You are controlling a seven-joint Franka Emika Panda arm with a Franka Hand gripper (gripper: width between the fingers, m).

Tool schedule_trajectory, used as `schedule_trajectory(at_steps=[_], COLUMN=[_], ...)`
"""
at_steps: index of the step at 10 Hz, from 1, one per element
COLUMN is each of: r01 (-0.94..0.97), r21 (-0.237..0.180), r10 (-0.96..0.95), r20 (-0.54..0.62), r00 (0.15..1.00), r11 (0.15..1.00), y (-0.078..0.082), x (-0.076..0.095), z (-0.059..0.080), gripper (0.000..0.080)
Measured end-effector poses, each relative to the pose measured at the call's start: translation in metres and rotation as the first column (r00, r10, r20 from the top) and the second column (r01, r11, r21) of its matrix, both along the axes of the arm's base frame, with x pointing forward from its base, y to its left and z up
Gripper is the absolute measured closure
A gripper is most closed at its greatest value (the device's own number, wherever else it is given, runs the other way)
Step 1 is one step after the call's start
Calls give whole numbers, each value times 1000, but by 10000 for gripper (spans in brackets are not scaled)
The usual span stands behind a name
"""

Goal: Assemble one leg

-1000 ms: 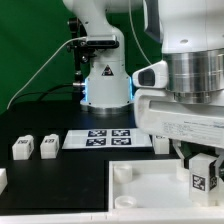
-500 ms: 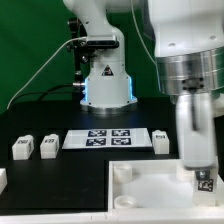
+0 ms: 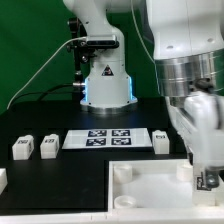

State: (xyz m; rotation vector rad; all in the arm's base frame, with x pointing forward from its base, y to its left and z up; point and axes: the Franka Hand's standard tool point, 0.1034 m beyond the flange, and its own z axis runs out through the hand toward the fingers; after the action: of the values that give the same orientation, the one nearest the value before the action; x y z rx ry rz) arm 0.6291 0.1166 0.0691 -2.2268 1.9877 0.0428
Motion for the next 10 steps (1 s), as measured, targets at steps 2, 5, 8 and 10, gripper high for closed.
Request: schedule_trajectory(at_steps=[2,5,8,10], r01=[-285,-539,-884,-940], r21=[-27,-66,-153,-166], r10=[285,542,896,953], r20=[34,58,27,6], r00=[958,838,442,302], r11=[958,840,441,298], y=[2,0,3,3], x=[-1,-1,-2,0], z=[-1,-1,0,2], gripper=[156,151,151,151])
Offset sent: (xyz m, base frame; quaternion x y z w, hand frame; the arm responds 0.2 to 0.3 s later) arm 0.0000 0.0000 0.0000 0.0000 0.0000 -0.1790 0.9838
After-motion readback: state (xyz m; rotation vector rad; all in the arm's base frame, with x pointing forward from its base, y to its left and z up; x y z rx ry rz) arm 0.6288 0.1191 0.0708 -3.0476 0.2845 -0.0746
